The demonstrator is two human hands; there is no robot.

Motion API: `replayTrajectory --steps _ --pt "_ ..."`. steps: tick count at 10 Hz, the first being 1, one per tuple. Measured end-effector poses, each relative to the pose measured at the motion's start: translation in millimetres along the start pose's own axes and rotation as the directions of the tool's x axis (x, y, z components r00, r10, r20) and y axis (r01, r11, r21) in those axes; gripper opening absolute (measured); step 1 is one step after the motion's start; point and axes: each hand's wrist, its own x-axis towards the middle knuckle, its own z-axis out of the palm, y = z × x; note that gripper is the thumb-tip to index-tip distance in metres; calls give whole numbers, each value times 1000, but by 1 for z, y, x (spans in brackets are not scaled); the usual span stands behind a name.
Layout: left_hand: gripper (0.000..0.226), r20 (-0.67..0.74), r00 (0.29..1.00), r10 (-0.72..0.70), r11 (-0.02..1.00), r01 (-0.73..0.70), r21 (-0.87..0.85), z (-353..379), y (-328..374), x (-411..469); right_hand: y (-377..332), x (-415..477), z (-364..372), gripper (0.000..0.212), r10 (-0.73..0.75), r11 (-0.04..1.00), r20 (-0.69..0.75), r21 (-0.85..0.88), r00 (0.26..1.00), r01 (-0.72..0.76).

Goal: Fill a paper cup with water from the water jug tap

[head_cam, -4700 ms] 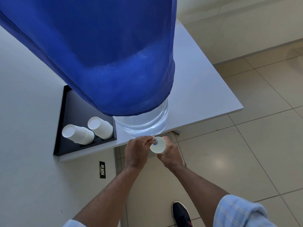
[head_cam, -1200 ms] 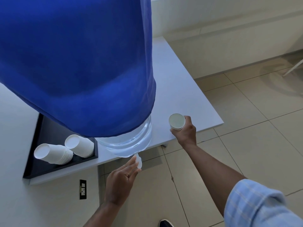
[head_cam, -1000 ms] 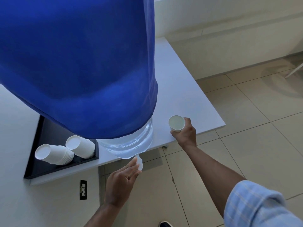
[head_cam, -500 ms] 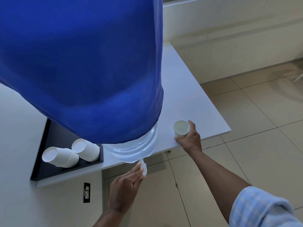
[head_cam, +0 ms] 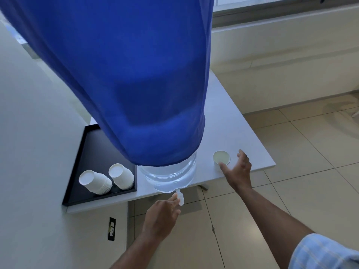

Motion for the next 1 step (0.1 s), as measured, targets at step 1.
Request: replayTrajectory --steps 1 --pt "61 49 999 23 995 -28 91 -11 5 -5 -18 -10 -13 81 -39 999 -56 -29 998 37"
